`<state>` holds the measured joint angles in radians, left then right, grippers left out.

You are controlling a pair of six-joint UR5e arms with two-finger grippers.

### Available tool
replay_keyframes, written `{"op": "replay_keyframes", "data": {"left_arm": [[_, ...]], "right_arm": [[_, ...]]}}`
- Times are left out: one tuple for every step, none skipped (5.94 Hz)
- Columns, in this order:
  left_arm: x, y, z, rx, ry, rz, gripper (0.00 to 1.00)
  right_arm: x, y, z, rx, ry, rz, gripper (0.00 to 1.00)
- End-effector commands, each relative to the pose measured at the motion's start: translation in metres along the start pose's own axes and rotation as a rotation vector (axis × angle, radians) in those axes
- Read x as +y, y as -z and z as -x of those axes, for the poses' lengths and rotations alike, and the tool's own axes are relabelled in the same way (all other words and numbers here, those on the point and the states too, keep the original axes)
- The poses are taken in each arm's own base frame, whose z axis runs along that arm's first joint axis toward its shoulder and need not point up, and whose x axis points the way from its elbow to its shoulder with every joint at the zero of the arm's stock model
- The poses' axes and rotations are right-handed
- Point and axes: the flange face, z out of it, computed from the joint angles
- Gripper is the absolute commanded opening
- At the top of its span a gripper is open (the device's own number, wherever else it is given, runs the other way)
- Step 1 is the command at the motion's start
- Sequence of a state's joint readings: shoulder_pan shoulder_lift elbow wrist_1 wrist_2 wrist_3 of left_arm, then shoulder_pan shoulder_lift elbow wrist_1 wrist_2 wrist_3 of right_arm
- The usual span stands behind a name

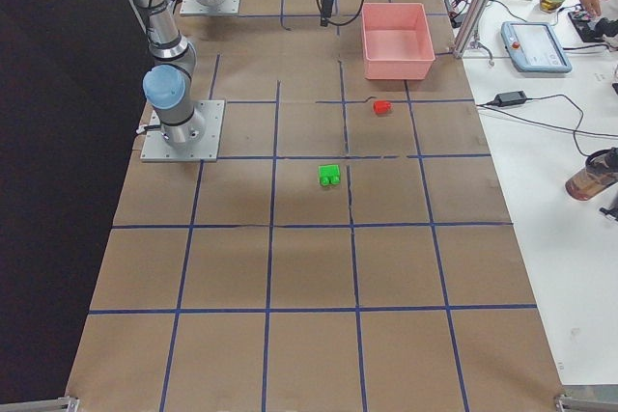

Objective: Put all blocks into box

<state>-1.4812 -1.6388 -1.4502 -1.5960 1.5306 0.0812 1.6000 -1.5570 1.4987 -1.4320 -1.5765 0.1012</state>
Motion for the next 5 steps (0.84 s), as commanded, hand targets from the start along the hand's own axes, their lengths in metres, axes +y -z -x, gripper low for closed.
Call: {"op": "replay_keyframes", "data": {"left_arm": [[-0.001,-0.026,0.047,-0.013,-0.059,0.048,0.99],[0.005,-0.044,0.061,-0.02,-0.103,0.086,0.99],[0.007,-0.056,0.099,-0.058,-0.154,0.128,0.99],[0.014,-0.074,0.157,-0.038,-0.181,0.148,0.99],[0.018,-0.101,0.19,-0.034,-0.263,0.13,0.99]], "right_arm": [[0.0,0.0,0.0,0.0,0.0,0.001,1.0],[-0.002,-0.001,-0.002,0.002,0.002,0.004,1.0],[-0.007,-0.004,-0.013,0.008,0.014,0.008,1.0],[-0.017,-0.003,-0.04,0.005,0.057,0.003,1.0],[-0.028,-0.005,-0.083,-0.002,0.054,0.012,1.0]]}}
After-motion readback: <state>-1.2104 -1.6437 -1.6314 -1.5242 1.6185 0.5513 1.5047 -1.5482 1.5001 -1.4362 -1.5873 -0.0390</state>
